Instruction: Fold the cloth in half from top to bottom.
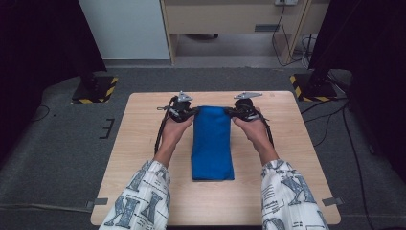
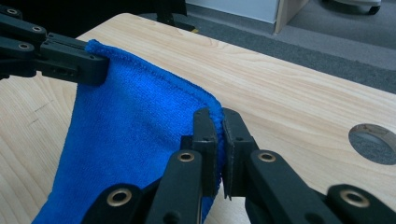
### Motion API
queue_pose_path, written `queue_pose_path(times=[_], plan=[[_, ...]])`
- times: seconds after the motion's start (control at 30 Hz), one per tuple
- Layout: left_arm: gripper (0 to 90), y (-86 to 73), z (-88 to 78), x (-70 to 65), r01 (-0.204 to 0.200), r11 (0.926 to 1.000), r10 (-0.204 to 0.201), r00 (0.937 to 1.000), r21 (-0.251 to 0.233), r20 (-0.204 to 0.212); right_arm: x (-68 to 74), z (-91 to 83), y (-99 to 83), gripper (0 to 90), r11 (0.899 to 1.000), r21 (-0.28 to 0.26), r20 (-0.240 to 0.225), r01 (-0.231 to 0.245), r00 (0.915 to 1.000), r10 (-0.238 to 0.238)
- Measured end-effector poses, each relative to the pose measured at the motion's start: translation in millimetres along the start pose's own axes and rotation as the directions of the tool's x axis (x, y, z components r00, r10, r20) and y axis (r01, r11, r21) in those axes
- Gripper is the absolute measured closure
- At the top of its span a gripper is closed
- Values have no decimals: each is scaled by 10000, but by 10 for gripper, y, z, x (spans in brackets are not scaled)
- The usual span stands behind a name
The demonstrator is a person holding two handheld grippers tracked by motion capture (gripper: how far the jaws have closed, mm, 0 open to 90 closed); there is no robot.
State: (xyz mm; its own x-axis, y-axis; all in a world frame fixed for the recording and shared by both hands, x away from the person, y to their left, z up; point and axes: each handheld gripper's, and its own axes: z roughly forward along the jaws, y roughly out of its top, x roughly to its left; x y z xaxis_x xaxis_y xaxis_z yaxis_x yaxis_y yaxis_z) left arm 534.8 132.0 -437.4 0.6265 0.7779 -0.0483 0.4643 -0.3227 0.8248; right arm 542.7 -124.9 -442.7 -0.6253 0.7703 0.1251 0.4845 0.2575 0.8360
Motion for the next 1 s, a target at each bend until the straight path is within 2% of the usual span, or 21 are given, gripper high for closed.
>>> queue_pose_path(times=[0.2, 0.3, 0.33, 0.37, 0.4, 0.47, 0.67, 1.0], plan=[[857, -35, -52, -35, -159, 9998, 159, 9999, 75, -30, 64, -29, -80, 862, 9999, -9, -132, 166, 9998, -166], [857, -76, -132, -131, -451, 9989, 452, 9990, 161, -46, 112, -95, -153, 862, 9997, -1, -180, 253, 9995, -253], [857, -76, -132, -131, -451, 9989, 452, 9990, 161, -46, 112, -95, -153, 862, 9997, -1, -180, 253, 9995, -253], [857, -104, -179, -204, -569, 9983, 570, 9983, 146, -74, 141, -146, -194, 862, 9996, -24, -219, 296, 9993, -296], [857, -104, -179, -204, -569, 9983, 570, 9983, 146, -74, 141, -146, -194, 862, 9996, -24, -219, 296, 9993, -296], [857, -155, -229, -286, -688, 9976, 688, 9976, 90, -64, 175, -206, -246, 862, 9991, -44, -203, 428, 9989, -429], [857, -222, -287, -348, -781, 9969, 781, 9969, 99, 18, 201, -268, -349, 862, 9994, -126, -326, 319, 9989, -323], [856, -384, -415, -461, -833, 9965, 831, 9964, 116, 181, 312, -358, -473, 862, 9984, -18, -540, 569, 9969, -569]])
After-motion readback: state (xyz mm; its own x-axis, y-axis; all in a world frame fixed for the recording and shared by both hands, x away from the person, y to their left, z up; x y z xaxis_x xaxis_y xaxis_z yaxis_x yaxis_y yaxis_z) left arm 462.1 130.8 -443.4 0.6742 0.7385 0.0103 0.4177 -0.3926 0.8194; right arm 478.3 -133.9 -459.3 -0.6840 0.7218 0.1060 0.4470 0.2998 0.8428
